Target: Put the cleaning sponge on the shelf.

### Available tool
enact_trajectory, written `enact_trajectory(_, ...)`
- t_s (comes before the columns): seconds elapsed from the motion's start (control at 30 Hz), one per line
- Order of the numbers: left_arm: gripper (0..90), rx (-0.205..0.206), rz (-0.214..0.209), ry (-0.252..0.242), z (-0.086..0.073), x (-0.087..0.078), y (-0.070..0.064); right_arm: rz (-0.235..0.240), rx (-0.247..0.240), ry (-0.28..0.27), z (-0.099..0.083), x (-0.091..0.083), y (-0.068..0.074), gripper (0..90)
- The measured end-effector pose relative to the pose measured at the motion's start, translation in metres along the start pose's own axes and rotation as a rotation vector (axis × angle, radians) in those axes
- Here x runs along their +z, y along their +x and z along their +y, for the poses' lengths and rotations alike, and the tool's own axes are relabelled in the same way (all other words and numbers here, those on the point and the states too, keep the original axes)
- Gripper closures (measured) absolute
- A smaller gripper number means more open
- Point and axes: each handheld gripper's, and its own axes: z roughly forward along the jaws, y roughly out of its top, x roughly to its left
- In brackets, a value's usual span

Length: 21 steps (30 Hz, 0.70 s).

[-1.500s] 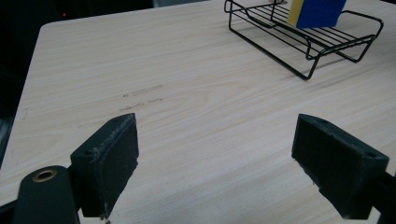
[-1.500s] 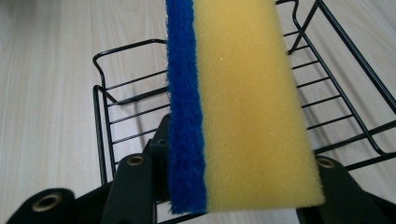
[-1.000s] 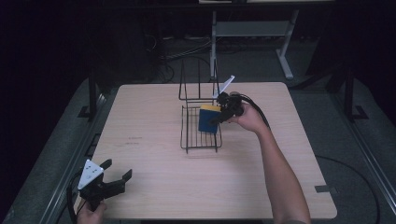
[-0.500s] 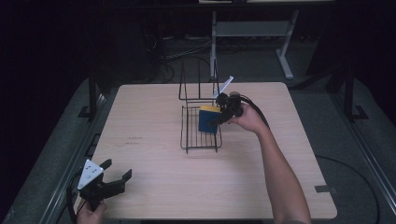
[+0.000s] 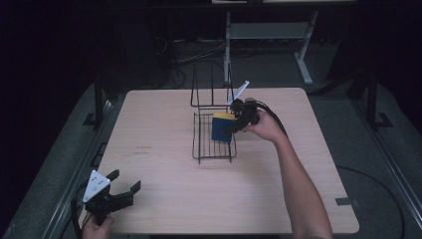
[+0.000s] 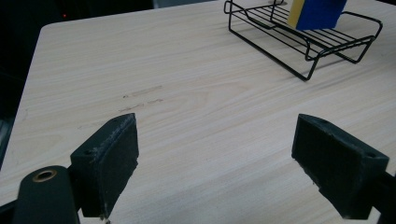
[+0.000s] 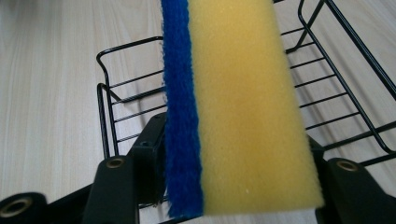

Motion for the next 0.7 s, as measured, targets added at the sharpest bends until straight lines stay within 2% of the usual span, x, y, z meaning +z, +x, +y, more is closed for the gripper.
enact_trajectory(0.33,14.1,0.006,-0.001,0.005,-0.0001,0.0006,-0.0005,0.005,0.016,0.004,-0.0054,-0.0006,0.0029,37.6)
enact_trajectory(0.7,14.1,0.007,-0.001,0.008,0.0002,0.0021,-0.0016,-0.017,0.027,-0.008,-0.0095,-0.0055,0.0045,31.5)
